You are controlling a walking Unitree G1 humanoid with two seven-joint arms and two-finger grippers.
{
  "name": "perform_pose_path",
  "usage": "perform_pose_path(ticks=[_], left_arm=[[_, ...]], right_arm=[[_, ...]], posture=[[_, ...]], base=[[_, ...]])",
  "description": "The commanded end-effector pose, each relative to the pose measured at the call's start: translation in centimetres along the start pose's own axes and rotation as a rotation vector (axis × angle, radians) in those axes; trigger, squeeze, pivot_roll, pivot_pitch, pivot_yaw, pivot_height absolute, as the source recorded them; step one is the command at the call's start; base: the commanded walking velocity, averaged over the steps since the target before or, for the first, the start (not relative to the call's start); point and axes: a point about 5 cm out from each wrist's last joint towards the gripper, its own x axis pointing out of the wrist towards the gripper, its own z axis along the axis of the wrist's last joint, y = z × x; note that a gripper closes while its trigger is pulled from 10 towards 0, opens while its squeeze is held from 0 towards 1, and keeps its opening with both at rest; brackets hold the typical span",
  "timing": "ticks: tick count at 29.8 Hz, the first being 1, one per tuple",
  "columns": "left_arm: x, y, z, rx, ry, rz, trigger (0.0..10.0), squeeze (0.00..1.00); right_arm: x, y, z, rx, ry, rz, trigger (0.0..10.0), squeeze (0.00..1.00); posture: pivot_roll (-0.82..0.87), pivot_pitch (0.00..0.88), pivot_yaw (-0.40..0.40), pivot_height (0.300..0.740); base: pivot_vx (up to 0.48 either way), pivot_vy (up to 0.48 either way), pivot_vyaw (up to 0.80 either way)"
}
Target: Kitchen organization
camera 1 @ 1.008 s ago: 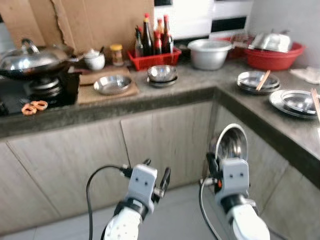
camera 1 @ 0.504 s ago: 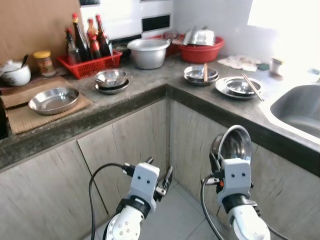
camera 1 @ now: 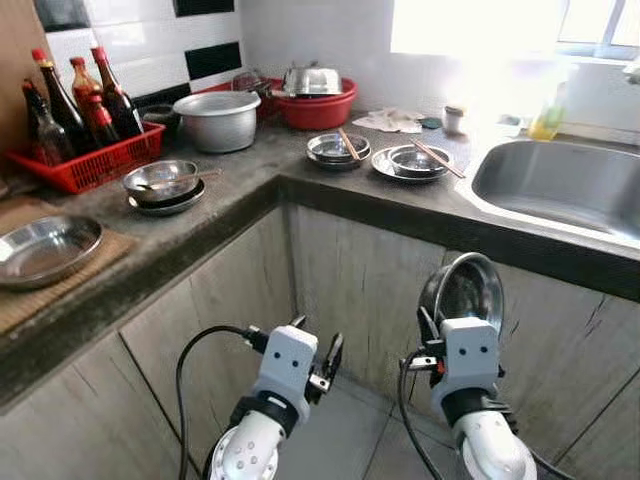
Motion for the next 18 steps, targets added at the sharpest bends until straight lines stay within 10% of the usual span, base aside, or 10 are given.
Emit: perform_pose_path(ticks=[1,18], left_arm=[[0.24,0.03,0.42,0.0,-0.014,-0.007,10.0,0.0],[0.43,-0.27,0.14,0.038,0.0,-0.042,10.0,0.0]], right_arm=[[0.05,-0.13,0.41,-0.006,-0.016,-0.014,10.0,0.0],[0.16,-0.14,0.08,-0.03,0.002,-0.036,10.0,0.0]], posture=[[0.1,0.001,-0.006,0.74],[0.09,0.001,0.002,0.74]], base=[[0.0,0.439,-0.79],[0.0,0.142,-0.55]])
